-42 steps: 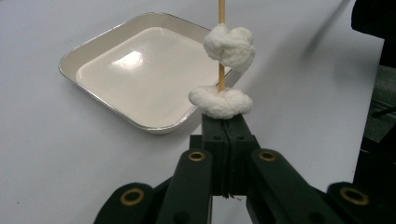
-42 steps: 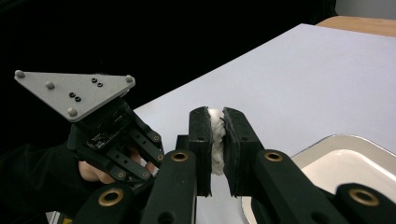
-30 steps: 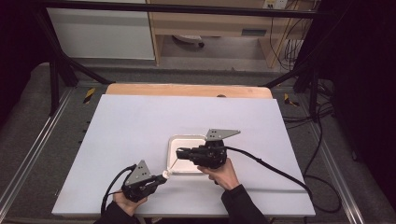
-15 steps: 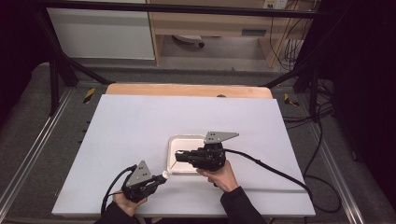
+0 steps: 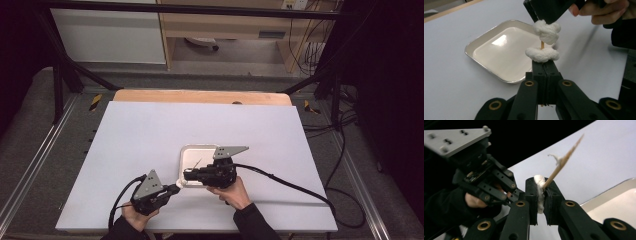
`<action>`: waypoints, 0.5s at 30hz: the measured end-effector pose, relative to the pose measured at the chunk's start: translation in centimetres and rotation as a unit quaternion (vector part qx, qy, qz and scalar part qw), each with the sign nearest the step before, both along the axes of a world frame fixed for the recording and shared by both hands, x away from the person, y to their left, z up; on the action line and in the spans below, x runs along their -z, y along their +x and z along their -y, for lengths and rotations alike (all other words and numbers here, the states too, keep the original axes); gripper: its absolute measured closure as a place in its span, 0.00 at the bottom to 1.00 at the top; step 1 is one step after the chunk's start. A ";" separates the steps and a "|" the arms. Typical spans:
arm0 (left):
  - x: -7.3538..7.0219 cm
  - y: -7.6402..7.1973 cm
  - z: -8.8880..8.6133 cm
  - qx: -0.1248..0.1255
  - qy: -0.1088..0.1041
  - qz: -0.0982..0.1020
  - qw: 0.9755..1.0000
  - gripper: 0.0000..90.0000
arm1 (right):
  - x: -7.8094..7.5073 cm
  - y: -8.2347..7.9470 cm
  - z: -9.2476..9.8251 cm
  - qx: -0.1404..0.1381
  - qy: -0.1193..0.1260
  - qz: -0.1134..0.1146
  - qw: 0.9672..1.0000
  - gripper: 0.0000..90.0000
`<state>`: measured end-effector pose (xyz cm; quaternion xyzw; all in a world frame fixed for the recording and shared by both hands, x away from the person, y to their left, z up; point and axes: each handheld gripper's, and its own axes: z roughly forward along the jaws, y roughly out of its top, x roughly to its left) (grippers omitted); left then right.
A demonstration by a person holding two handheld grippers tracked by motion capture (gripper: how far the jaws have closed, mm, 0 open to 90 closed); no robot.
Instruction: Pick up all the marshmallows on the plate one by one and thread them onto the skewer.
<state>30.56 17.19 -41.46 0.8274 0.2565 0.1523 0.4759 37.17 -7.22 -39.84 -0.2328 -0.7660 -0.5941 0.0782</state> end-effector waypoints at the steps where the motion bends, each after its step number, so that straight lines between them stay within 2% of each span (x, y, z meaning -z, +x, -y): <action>1: 0.2 0.1 0.0 0.002 0.001 -0.003 1.000 0.99 | 0.1 0.0 0.0 0.001 -0.001 0.001 1.000 0.92; 3: 0.3 0.0 0.0 0.001 0.006 0.000 1.000 0.99 | 0.3 0.1 -0.1 0.001 -0.008 -0.004 1.000 0.91; 5: 0.2 0.1 0.0 0.004 -0.001 0.001 1.000 0.99 | 0.1 0.0 0.0 0.007 -0.007 0.002 1.000 0.88; 8: 0.3 0.2 -0.2 -0.001 0.002 -0.003 1.000 0.99 | -0.6 -0.1 0.5 0.024 -0.008 0.012 1.000 0.72; 11: 0.6 0.4 -0.6 -0.005 -0.012 -0.019 1.000 0.99 | -1.7 -0.1 1.7 0.036 0.009 0.015 0.999 0.59; 15: 0.5 0.4 -0.6 -0.008 -0.016 -0.017 1.000 0.99 | -2.6 -0.2 3.3 0.059 -0.019 0.030 0.998 0.42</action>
